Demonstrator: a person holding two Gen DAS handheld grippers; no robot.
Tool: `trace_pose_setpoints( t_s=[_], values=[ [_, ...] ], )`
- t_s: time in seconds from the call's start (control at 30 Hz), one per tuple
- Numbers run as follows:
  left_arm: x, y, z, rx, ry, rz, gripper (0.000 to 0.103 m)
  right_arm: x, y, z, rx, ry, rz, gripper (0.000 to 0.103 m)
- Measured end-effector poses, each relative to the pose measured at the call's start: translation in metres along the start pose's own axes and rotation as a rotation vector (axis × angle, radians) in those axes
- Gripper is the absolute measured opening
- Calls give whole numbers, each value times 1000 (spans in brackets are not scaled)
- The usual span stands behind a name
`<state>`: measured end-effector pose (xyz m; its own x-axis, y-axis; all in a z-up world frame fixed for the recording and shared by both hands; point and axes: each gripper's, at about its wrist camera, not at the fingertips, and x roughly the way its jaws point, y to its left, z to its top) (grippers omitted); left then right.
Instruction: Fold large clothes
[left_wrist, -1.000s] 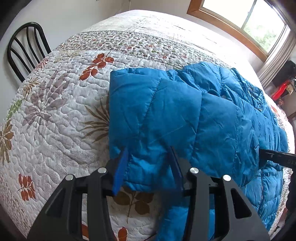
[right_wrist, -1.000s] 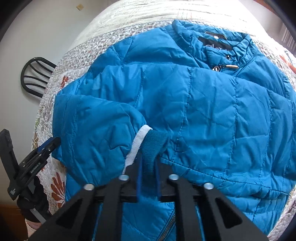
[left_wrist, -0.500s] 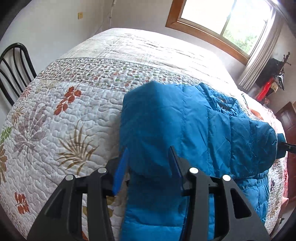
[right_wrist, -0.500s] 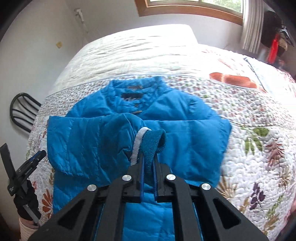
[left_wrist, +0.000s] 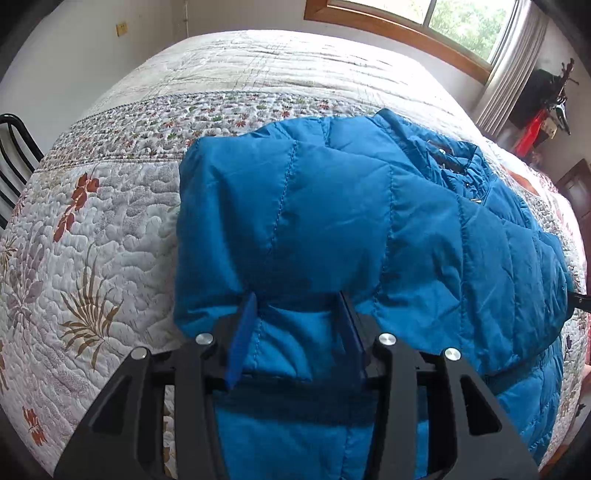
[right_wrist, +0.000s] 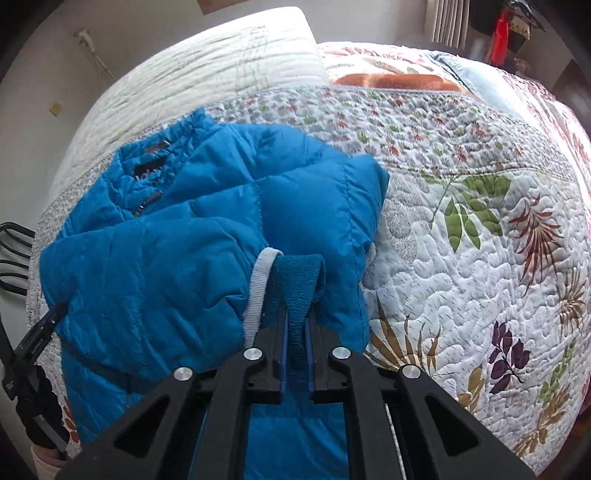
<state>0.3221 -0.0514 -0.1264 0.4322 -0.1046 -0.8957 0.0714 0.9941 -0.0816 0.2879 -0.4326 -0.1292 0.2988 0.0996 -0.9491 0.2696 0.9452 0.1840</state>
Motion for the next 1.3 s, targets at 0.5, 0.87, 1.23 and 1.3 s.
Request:
trace_pose_setpoints(
  t_s=[0.5, 0.87, 1.23, 1.3],
  values=[
    [-42, -39, 4, 48, -37, -94, 43, -56, 83, -14, -173, -95, 105, 20],
    [16, -63, -21, 118, 52, -64, 45, 50, 135, -31, -207, 92, 66, 15],
    [-10, -53, -16, 66, -8, -75, 45, 17, 110, -32, -139, 15, 137, 15],
    [-17, -58, -12, 84, -40, -71, 45, 2, 100, -26, -126, -29, 118, 16]
  ],
)
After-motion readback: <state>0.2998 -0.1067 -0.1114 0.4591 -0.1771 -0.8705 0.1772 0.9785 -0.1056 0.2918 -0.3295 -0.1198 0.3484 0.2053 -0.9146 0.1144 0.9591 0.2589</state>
